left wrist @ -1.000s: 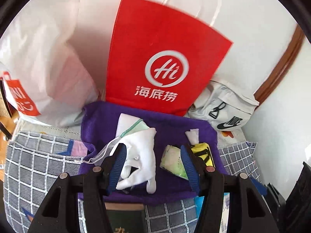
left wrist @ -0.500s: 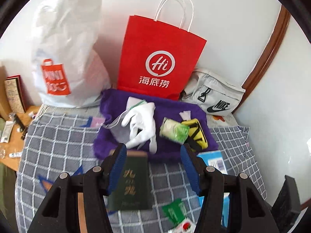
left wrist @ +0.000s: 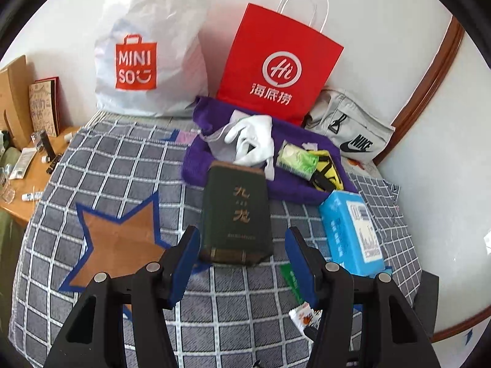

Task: Organize soft objects
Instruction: 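Move both open tools back toward the green and white snack packets, then grasp the green snack packet with the left tool while the right tool grasps the white tomato-print packet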

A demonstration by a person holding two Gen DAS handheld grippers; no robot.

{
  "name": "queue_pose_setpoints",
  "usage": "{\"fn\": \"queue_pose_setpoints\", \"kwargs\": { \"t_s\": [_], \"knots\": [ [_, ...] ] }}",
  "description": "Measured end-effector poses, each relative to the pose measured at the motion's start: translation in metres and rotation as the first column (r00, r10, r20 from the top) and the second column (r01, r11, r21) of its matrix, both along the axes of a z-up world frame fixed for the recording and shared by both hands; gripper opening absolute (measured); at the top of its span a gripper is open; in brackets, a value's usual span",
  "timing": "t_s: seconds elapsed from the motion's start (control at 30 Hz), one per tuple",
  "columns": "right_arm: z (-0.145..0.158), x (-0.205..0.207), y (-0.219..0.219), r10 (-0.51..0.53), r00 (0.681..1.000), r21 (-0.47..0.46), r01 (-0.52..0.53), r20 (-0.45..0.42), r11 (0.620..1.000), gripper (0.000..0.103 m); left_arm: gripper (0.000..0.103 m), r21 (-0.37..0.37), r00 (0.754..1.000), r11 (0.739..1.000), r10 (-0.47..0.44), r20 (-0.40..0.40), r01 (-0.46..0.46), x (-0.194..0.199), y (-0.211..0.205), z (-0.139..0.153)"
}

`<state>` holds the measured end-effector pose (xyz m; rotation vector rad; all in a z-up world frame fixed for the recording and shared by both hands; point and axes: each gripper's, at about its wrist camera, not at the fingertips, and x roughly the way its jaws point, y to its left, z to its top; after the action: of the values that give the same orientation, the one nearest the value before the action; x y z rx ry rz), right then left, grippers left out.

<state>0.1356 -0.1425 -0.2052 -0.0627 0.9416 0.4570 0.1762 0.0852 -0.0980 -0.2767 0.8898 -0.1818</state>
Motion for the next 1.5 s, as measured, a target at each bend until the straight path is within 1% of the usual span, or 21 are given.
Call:
{"fn": "queue_pose_setpoints", "kwargs": {
  "t_s": [0.07, 0.13, 0.2, 0.23, 0.3, 0.37, 0.5, 0.6, 0.73, 0.93, 1.13, 1.3, 1.4, 1.43, 1.5],
  "knots": [
    [-0.009, 0.002, 0.003, 0.006, 1.0, 0.003, -0.006, -0.017, 1.0, 0.082, 0.056, 0.01, 1.0, 1.0, -0.002, -0.014, 0.002, -0.006, 0.002, -0.007],
    [-0.018, 0.004, 0.007, -0.006, 1.0, -0.019, 0.005, -0.022, 1.0, 0.082, 0.056, 0.024, 0.999, 1.0, -0.007, -0.031, 0.008, -0.01, 0.002, -0.013],
    [-0.021, 0.001, 0.012, -0.01, 1.0, -0.059, 0.011, 0.015, 0.998, 0.082, 0.056, 0.034, 0.999, 0.999, -0.009, -0.047, 0.011, -0.012, 0.001, -0.017],
    [-0.021, 0.0, 0.016, -0.006, 1.0, -0.082, 0.008, 0.023, 0.997, 0.08, 0.056, 0.04, 0.998, 0.999, -0.009, -0.057, 0.012, -0.012, 0.0, -0.02],
    [-0.019, -0.004, 0.019, 0.016, 0.999, -0.094, -0.012, 0.042, 0.996, 0.058, 0.056, 0.049, 0.998, 0.999, -0.01, -0.061, 0.013, -0.013, -0.002, -0.022],
    [-0.016, -0.006, 0.016, 0.025, 0.999, -0.076, -0.022, 0.038, 0.997, 0.057, 0.056, 0.059, 0.998, 0.998, -0.015, -0.065, 0.019, -0.013, -0.008, -0.023],
    [-0.006, -0.012, 0.006, 0.011, 0.998, -0.045, -0.008, 0.064, 0.999, 0.057, 0.056, 0.091, 0.997, 0.995, -0.028, -0.071, 0.035, -0.016, -0.023, -0.026],
    [0.003, -0.019, -0.01, -0.012, 0.997, -0.007, 0.012, 0.077, 1.0, 0.057, 0.056, 0.108, 0.994, 0.992, -0.047, -0.1, 0.058, -0.015, -0.039, -0.034],
    [0.008, -0.027, -0.032, -0.052, 0.995, 0.001, 0.052, 0.083, 0.999, 0.057, 0.056, 0.117, 0.988, 0.99, -0.063, -0.142, 0.08, -0.017, -0.056, -0.049],
    [0.0, -0.035, -0.073, -0.117, 0.992, 0.014, 0.116, 0.055, 0.993, 0.057, 0.056, 0.124, 0.976, 0.985, -0.09, -0.199, 0.116, -0.019, -0.083, -0.07],
    [-0.006, -0.035, -0.106, -0.19, 0.981, 0.055, 0.188, 0.041, 0.981, 0.058, 0.056, 0.12, 0.962, 0.981, -0.121, -0.243, 0.154, -0.018, -0.112, -0.088],
    [-0.012, -0.033, -0.118, -0.205, 0.979, 0.079, 0.203, 0.019, 0.976, 0.058, 0.056, 0.118, 0.955, 0.979, -0.133, -0.265, 0.169, -0.016, -0.132, -0.098],
    [-0.016, -0.033, -0.119, -0.201, 0.979, 0.089, 0.2, 0.011, 0.976, 0.058, 0.056, 0.137, 0.957, 0.975, -0.134, -0.256, 0.173, -0.014, -0.142, -0.1],
    [-0.017, -0.033, -0.12, -0.199, 0.98, 0.094, 0.198, 0.009, 0.976, 0.058, 0.059, 0.13, 0.956, 0.976, -0.138, -0.259, 0.176, -0.012, -0.146, -0.1],
    [-0.019, -0.032, -0.121, -0.198, 0.98, 0.103, 0.197, 0.003, 0.975, 0.058, 0.062, 0.134, 0.957, 0.976, -0.135, -0.257, 0.174, -0.01, -0.15, -0.101]
  ]
}}
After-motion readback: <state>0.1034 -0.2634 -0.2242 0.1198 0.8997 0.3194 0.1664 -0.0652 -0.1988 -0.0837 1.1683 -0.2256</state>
